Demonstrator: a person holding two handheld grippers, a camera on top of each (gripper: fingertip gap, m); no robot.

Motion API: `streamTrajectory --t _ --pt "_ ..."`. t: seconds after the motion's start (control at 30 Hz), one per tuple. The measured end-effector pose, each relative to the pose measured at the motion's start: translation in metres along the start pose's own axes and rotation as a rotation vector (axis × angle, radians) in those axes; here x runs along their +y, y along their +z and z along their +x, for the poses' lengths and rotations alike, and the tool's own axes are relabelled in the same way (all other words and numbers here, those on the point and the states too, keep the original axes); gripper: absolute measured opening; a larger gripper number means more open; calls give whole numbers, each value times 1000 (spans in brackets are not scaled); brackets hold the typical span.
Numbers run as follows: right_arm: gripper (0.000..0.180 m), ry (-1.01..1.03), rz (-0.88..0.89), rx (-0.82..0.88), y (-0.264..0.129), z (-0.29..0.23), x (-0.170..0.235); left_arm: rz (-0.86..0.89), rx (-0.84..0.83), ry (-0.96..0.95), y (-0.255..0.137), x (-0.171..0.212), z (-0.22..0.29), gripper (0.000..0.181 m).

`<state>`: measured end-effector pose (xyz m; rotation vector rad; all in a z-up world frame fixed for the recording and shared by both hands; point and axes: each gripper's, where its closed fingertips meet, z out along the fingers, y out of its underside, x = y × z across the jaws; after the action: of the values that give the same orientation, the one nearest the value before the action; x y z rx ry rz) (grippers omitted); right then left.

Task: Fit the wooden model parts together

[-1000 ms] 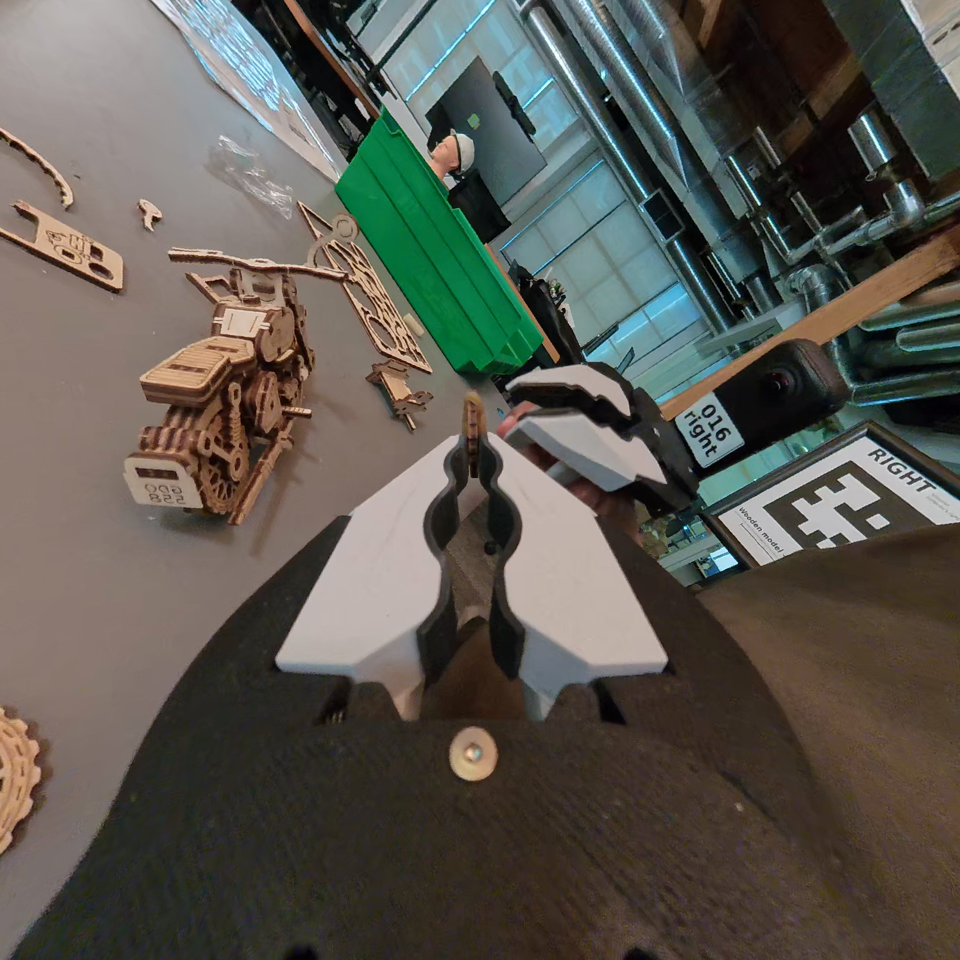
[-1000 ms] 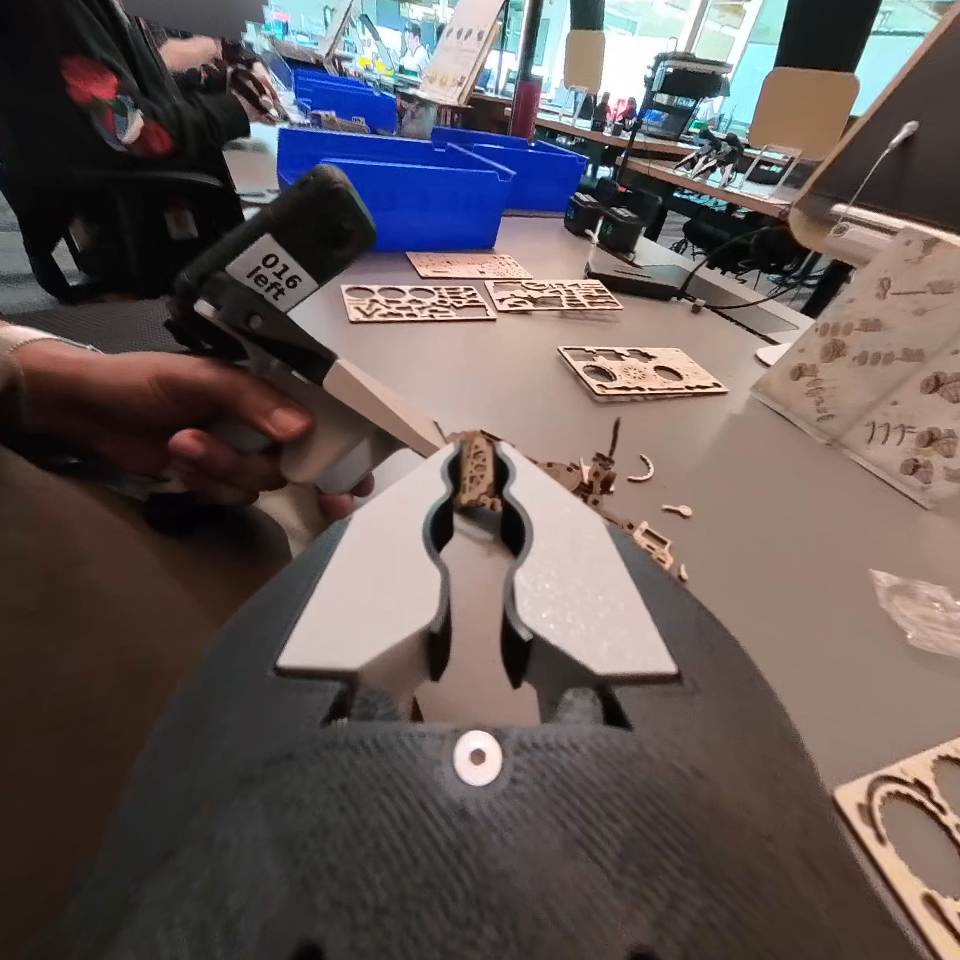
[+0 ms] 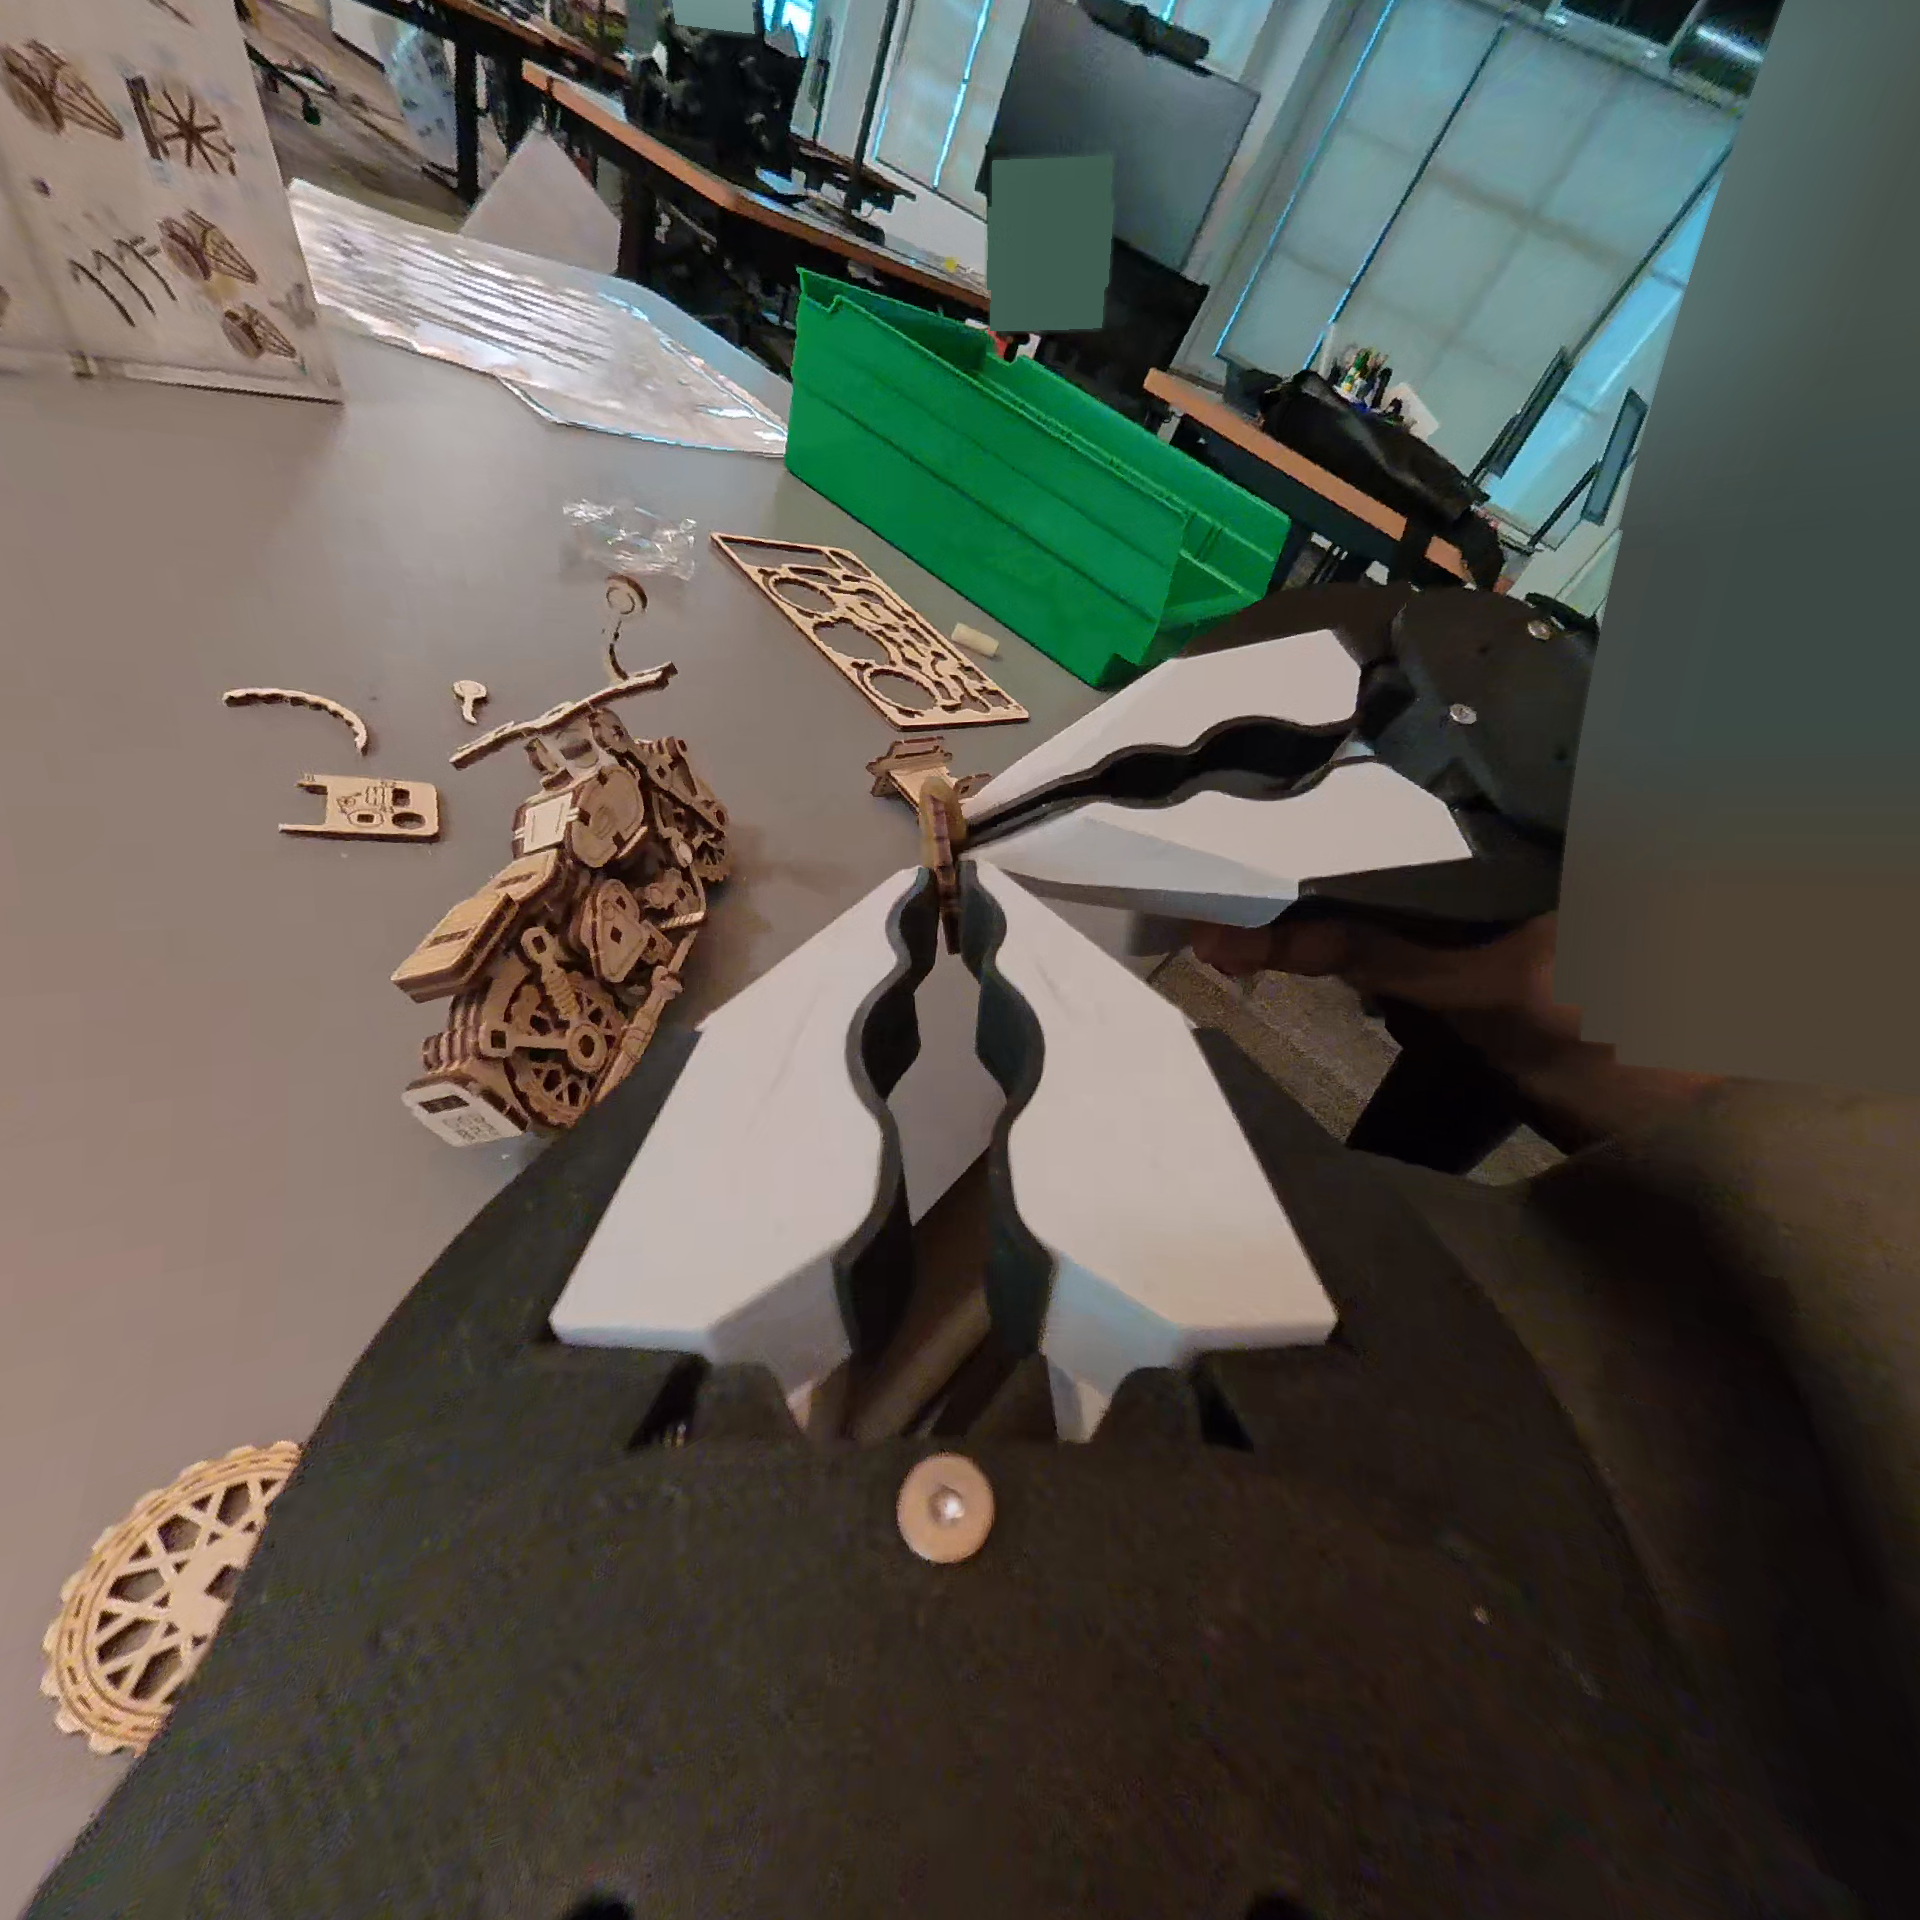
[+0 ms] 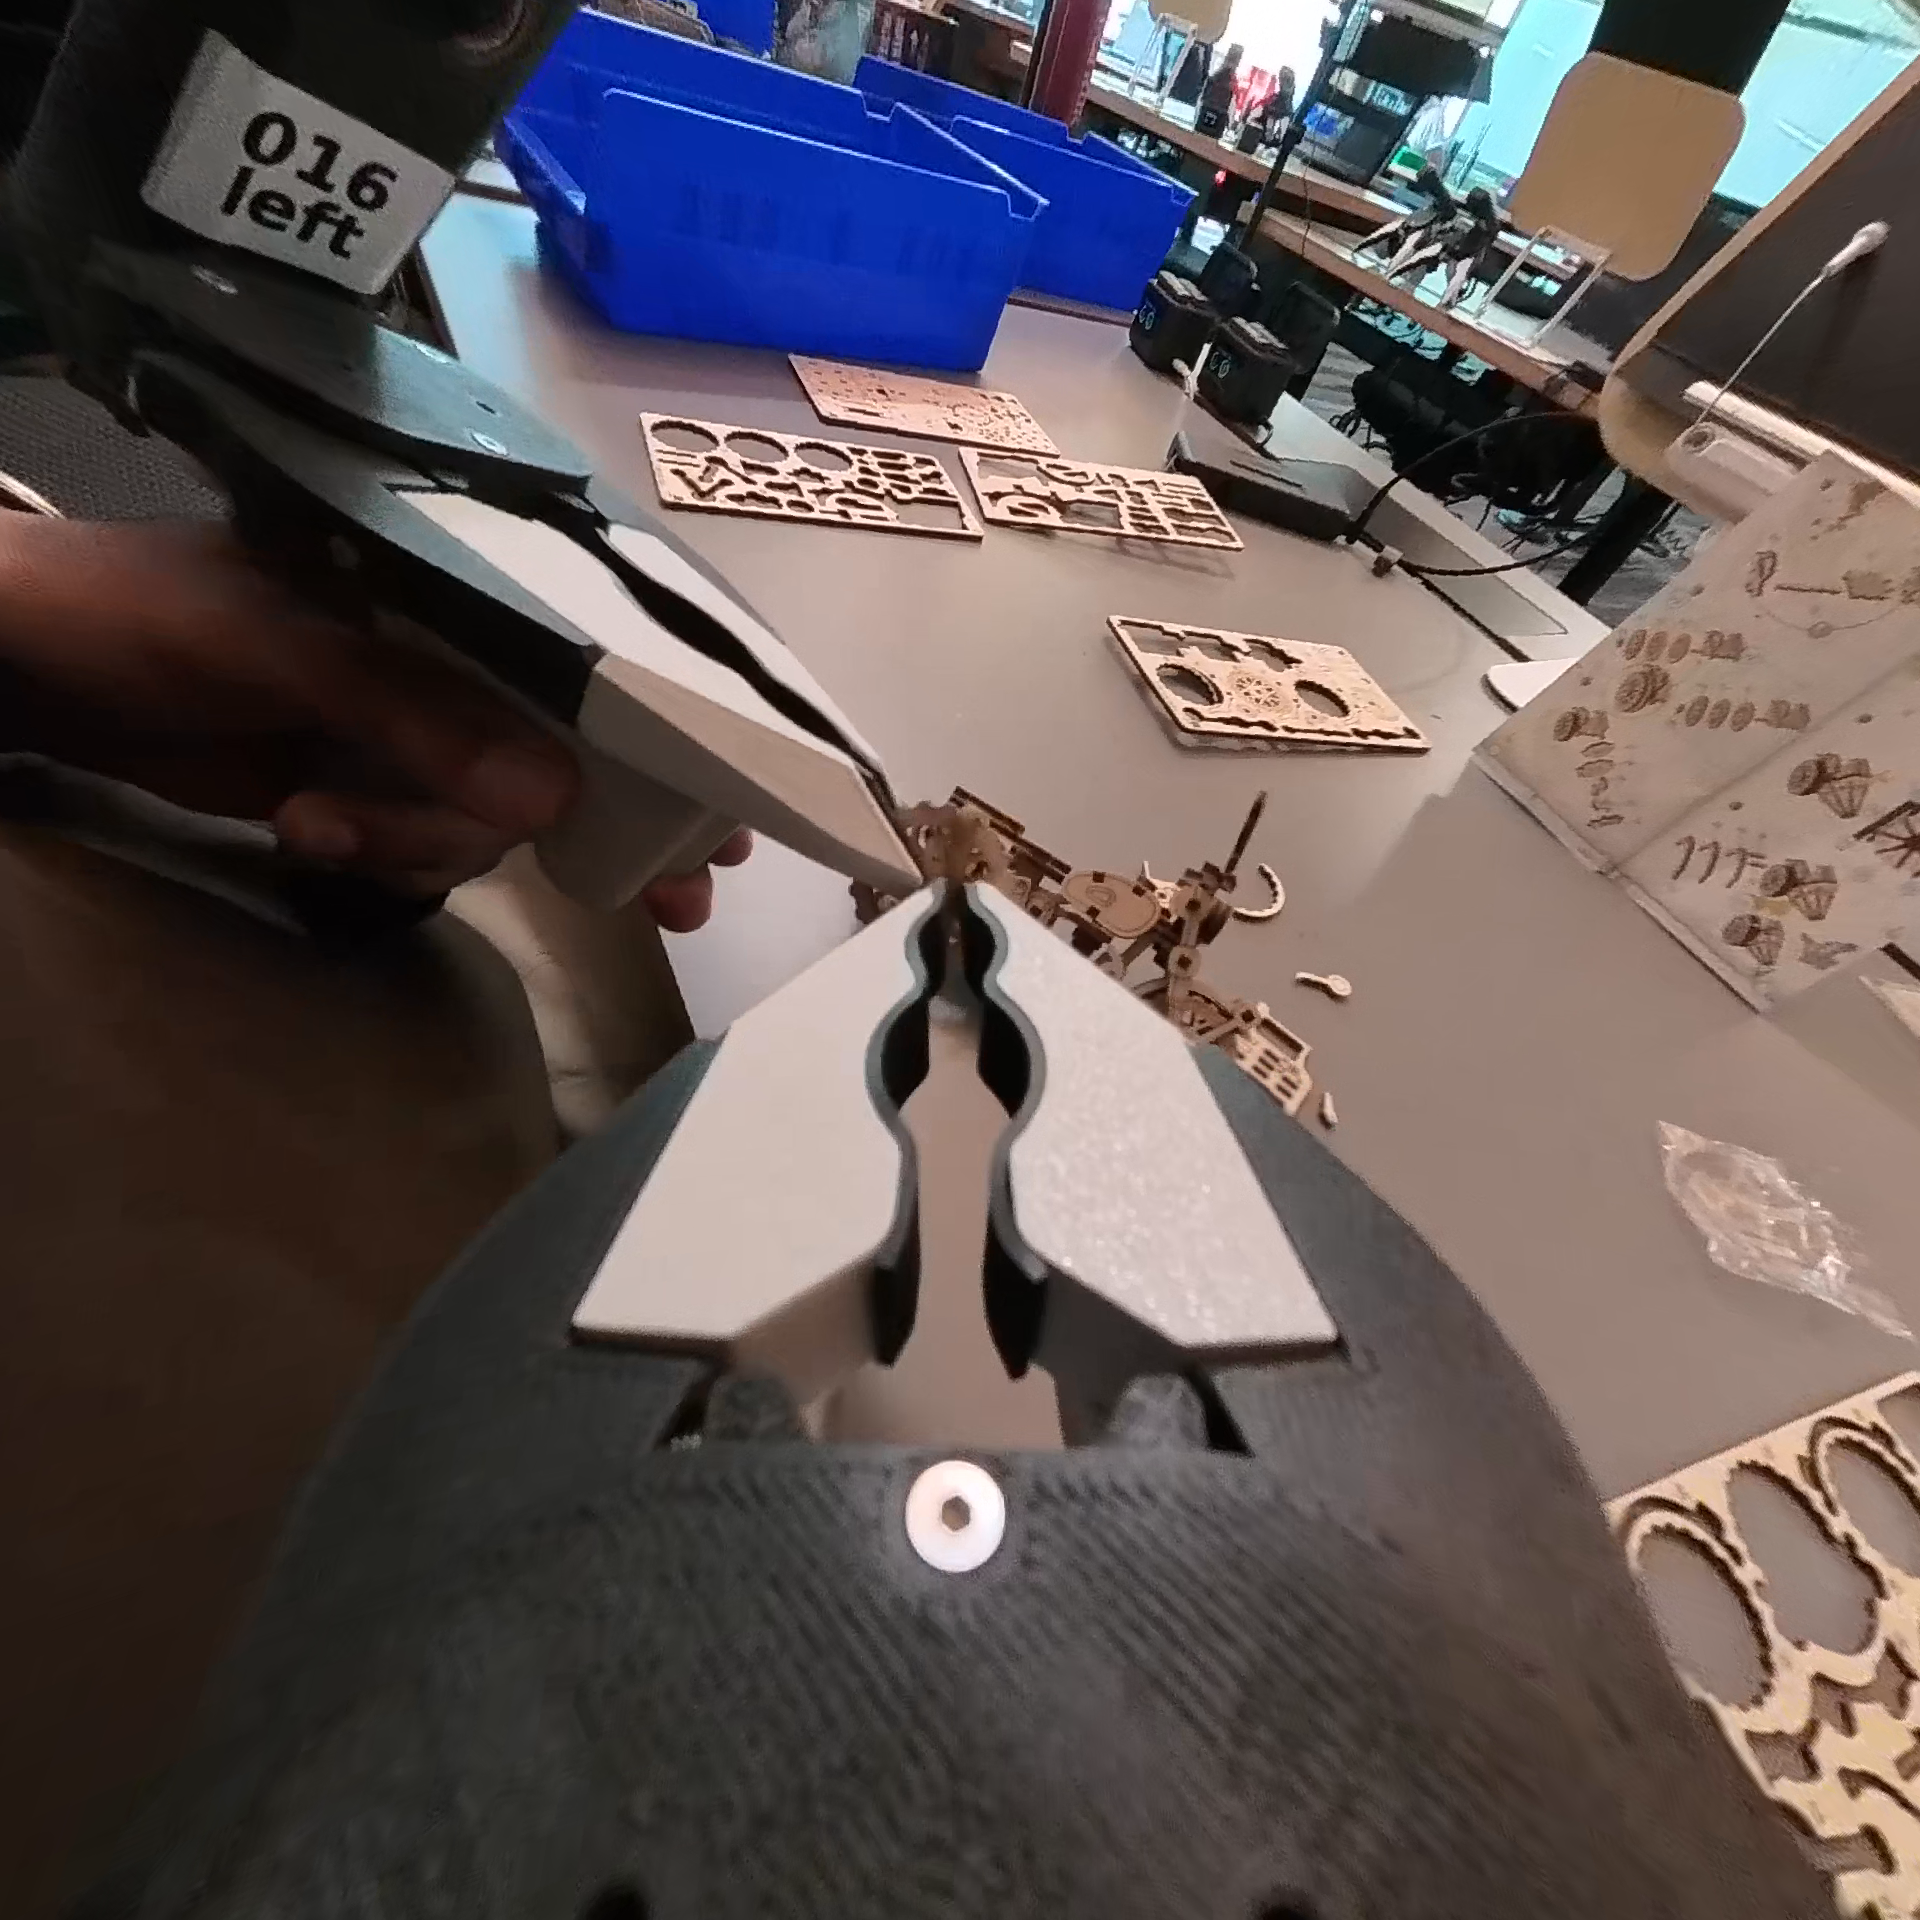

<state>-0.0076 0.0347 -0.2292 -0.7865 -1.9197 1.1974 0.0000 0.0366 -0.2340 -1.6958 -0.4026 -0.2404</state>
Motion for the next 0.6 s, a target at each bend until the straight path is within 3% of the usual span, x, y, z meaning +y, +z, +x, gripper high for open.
streamTrajectory --t 0.27,0.4,0.6 --pt "0 37 -48 51 -4 15 2 -4 22 -69 2 -1 -2 4" --pt "0 17 -70 197 -20 51 8 6 59 -187 -2 0 -5 4" --pt "0 383 135 -88 -20 35 -7 -6 73 -292 0 3 -12 4"
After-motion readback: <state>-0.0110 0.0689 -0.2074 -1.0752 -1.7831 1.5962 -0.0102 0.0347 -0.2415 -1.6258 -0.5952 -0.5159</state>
